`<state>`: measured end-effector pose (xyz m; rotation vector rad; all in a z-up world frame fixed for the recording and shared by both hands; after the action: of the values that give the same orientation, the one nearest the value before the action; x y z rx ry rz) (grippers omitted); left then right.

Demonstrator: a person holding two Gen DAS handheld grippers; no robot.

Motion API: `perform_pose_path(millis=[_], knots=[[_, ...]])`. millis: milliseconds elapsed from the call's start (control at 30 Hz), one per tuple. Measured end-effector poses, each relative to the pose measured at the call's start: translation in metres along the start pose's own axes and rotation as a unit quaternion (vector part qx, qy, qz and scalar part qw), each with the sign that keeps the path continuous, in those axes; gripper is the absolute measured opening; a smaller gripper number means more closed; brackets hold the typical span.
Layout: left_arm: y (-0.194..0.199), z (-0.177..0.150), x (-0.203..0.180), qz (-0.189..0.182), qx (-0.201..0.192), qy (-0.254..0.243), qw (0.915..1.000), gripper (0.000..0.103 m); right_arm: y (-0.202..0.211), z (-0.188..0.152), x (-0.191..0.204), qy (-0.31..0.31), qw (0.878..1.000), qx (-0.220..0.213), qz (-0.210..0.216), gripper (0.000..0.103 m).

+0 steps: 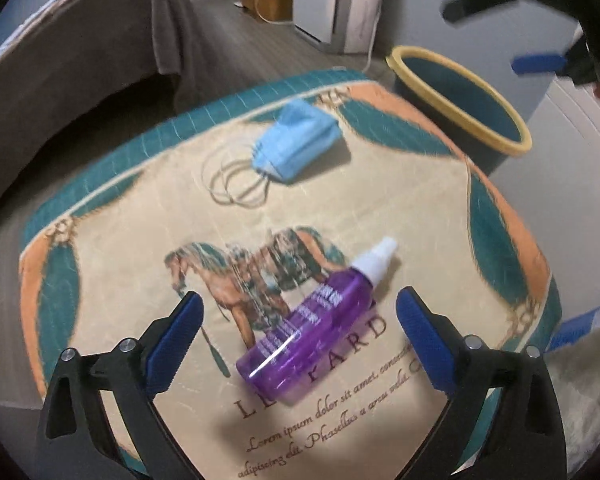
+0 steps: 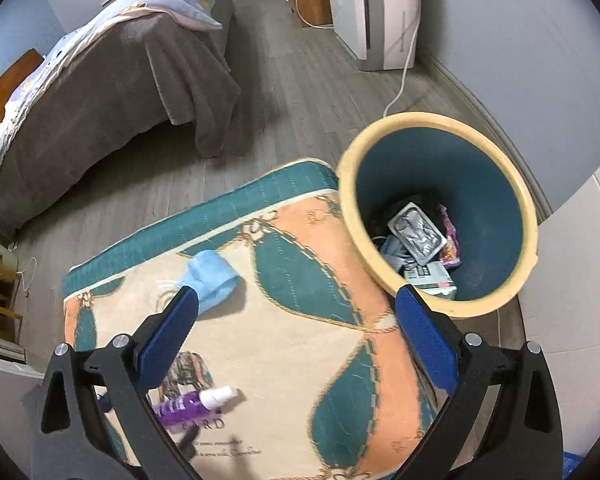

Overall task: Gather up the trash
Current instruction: 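Grasp the purple spray bottle with the left gripper while the right grasps the blue mask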

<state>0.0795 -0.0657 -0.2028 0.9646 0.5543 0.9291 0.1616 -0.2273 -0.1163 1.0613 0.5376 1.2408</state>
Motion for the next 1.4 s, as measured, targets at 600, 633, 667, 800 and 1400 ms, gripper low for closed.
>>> perform_pose_path(millis=[600, 633, 667, 800, 1400], knots=[[-0.031, -0.006, -0.015, -0.031, 0.015, -0.083, 0.9960, 0.035, -0.054, 0.000, 0.032, 0.072, 0.996, 0.032, -0.036, 0.097], [-0.030, -0.004, -0.012, -0.027, 0.015, -0.077, 0.9966, 0.035, -0.055, 0.001, 0.032, 0.073, 0.996, 0.032, -0.035, 0.097], [-0.028, -0.002, -0.009, -0.024, 0.014, -0.073, 0.9970, 0.035, -0.057, 0.002, 0.033, 0.074, 0.996, 0.032, -0.036, 0.097], [-0.005, 0.012, 0.010, -0.015, -0.009, -0.038, 0.9991, 0.035, -0.063, 0.002, 0.035, 0.071, 0.996, 0.038, -0.034, 0.097], [0.072, 0.088, 0.107, 0.023, -0.088, 0.082, 0.9924, 0.033, -0.097, -0.010, 0.078, 0.166, 0.985, 0.037, -0.012, 0.095]])
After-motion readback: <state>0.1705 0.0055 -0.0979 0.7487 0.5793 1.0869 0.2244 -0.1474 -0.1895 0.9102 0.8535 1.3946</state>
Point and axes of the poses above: each gripper's, at about its wrist camera, not at the fingertips, and y roughly against the way its jaws point, x to its left, z to its top, the point moved 8 cm from there along -y, roughly the way its jaws point, and after that the axes turned 3 degrees about -y, right-handed, at the moved point
